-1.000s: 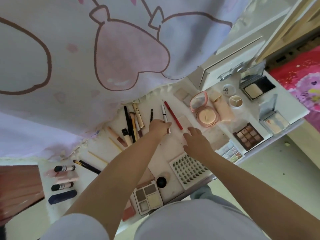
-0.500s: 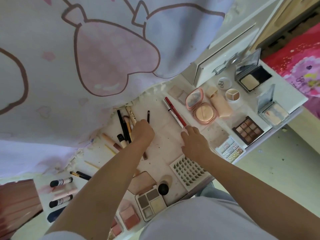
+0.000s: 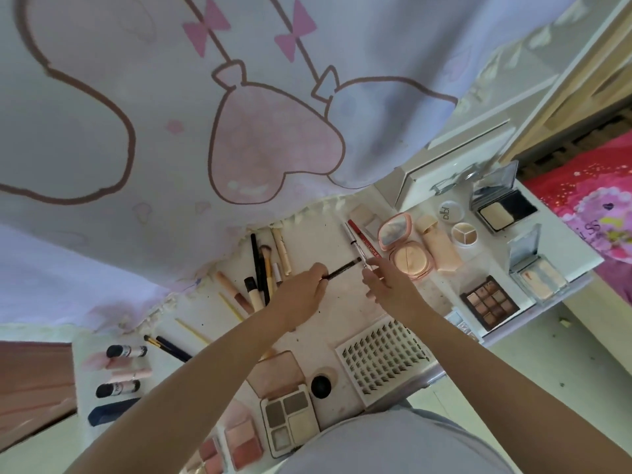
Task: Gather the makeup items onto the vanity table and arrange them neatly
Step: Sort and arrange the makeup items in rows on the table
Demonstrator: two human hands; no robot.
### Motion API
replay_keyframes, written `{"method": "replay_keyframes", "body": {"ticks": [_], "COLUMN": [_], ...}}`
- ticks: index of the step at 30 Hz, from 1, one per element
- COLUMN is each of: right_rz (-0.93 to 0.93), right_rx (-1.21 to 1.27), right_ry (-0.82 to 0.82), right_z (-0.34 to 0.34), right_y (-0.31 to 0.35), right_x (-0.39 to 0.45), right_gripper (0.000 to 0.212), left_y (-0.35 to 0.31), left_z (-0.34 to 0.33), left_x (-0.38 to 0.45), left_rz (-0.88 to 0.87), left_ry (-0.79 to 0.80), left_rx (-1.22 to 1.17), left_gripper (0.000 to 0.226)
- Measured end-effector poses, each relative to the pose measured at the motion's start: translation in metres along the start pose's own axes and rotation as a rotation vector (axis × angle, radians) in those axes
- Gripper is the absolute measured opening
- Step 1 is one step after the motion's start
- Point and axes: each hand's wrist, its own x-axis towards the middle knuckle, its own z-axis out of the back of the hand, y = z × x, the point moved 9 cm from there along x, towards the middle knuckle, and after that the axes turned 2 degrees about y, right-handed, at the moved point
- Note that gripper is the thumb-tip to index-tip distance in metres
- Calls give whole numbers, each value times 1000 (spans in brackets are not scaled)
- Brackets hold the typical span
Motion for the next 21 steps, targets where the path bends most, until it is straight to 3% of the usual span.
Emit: {"method": "replay_keyframes", "body": {"ticks": [2,7,16,18,21], "right_rz": [0,118,387,387,372], "right_rx": [100,87,54,105,230], "right_ry": [78,195,231,201,27], "right_z": [-2,1,14,25,71], "right_y": [13,37,72,72,70], "right_x": [-2,-18,-50,-53,-51], "right_gripper": [16,29,31,31,32], "left_y": [-14,-29,-51,-48,-21], "left_z": [3,17,29,30,38], "left_x": [-13,-37,-67,-72,-79], "left_rz": [-75,-103,-177,-177,-86], "left_ry": [19,3,12,7,-32], "left_rx": [-36,-97,-229,-232,-215], "left_gripper": [24,20,20,20,24]}}
